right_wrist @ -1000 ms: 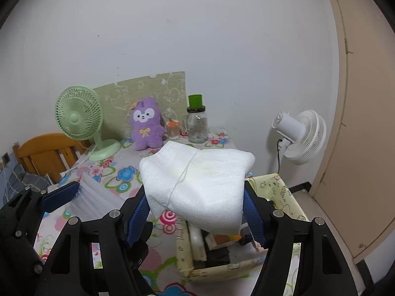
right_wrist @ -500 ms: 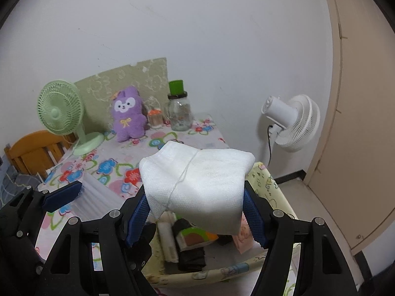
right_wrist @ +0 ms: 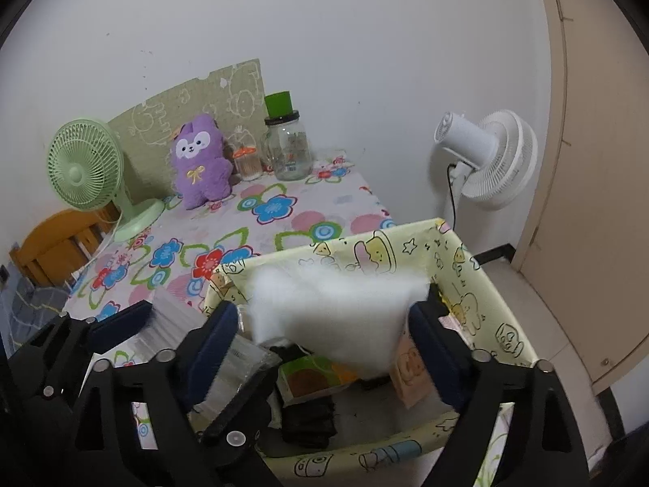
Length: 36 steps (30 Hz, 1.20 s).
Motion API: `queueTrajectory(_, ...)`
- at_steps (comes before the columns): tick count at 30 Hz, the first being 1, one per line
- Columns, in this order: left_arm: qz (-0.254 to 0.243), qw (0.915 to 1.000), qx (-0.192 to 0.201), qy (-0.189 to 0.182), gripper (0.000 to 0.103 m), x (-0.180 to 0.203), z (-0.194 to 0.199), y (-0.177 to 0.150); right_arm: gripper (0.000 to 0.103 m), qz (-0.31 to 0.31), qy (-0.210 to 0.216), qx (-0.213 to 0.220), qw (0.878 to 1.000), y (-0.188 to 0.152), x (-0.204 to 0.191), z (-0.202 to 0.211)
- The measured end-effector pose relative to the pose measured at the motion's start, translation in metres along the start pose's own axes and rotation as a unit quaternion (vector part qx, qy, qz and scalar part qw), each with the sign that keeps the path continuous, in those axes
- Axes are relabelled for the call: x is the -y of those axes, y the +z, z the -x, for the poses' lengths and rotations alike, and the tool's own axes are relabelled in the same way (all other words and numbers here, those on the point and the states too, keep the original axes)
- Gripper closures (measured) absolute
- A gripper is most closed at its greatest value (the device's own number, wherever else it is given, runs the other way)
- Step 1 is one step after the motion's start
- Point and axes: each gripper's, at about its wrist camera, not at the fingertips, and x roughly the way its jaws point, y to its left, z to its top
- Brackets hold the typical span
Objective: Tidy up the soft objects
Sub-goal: 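Lower the bag stack with the left tool while the right tool lowers the towel into the box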
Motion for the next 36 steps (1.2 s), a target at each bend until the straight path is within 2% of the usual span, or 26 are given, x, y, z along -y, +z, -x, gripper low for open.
queueTrajectory(2,-0.001,1.0000,-0.002,0.001,0.010,0.001,-0.003,0.001,0.007,0.000,-0.006,0.002,1.000,-0.001,0.001,-0.002)
queueTrajectory(23,-0.019,0.9995,0.000,-0.027,0.009,0.029,-0.030,0.022,0.006,-0.024,-0.059,0.010,0.998,0.007,0.042,-0.005)
queueTrajectory(29,-0.031,0.9992,0.001,-0.025,0.002,0.031,-0.032,0.026,0.006,-0.035,-0.056,0.010,0.998,0.008,0.047,-0.008)
queueTrajectory(36,-0.040,0.9988,0.000,-0.027,0.000,0.032,-0.028,0.024,0.005,-0.031,-0.052,0.010,0.998,0.008,0.042,-0.007)
